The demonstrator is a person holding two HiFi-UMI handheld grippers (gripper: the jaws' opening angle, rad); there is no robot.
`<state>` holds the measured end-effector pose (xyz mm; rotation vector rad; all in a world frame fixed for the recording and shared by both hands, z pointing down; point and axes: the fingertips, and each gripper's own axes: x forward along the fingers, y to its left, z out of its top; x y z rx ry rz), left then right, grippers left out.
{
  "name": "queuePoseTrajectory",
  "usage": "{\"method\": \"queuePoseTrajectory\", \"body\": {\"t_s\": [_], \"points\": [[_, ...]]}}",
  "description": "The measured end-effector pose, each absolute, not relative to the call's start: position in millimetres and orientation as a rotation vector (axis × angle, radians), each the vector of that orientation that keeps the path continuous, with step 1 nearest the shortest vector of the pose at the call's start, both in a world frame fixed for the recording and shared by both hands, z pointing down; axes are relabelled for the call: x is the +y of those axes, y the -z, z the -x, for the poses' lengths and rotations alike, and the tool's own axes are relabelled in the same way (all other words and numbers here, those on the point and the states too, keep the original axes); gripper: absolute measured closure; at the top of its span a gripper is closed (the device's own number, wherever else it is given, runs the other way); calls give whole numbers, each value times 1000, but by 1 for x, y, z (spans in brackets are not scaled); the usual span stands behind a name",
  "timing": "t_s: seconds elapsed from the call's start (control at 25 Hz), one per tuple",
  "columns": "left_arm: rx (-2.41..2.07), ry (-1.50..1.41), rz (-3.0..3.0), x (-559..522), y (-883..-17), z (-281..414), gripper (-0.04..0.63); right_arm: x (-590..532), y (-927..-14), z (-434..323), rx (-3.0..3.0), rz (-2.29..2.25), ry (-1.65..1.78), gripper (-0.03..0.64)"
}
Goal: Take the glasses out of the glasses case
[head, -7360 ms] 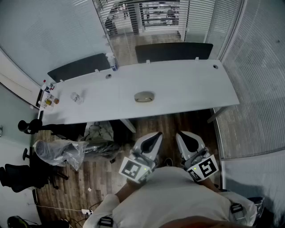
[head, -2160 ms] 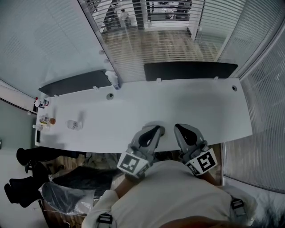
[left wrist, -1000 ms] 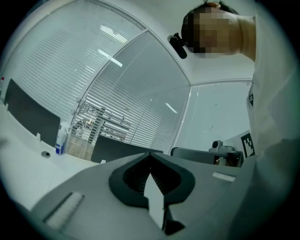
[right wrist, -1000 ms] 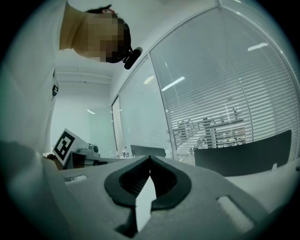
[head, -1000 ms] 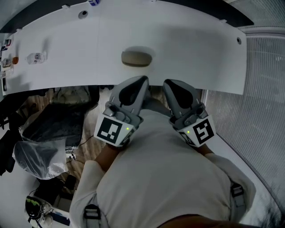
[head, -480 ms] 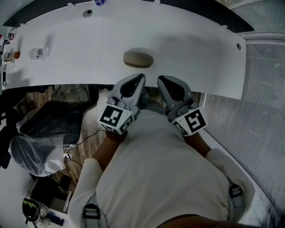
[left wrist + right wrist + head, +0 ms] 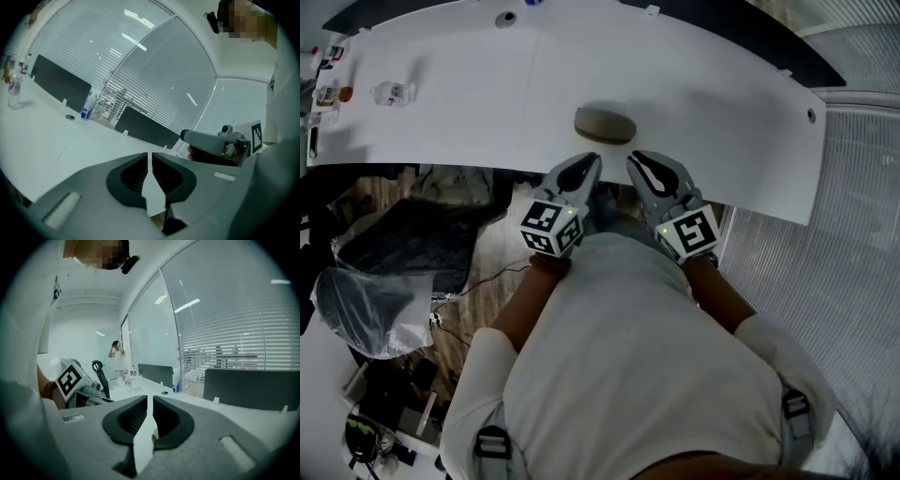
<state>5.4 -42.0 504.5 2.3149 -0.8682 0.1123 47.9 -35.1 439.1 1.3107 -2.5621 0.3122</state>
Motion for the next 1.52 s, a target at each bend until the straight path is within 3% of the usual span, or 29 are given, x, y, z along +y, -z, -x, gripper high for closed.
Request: {"method": "queuePoseTrajectory", "body": {"t_s": [1.08, 1.52], "points": [[-982, -275, -1975, -71, -689, -3, 541, -72, -637, -34, -2186, -797, 10, 522], [-989, -281, -1884, -81, -716, -10, 531, -81, -684, -40, -2074, -675, 150, 423]]}}
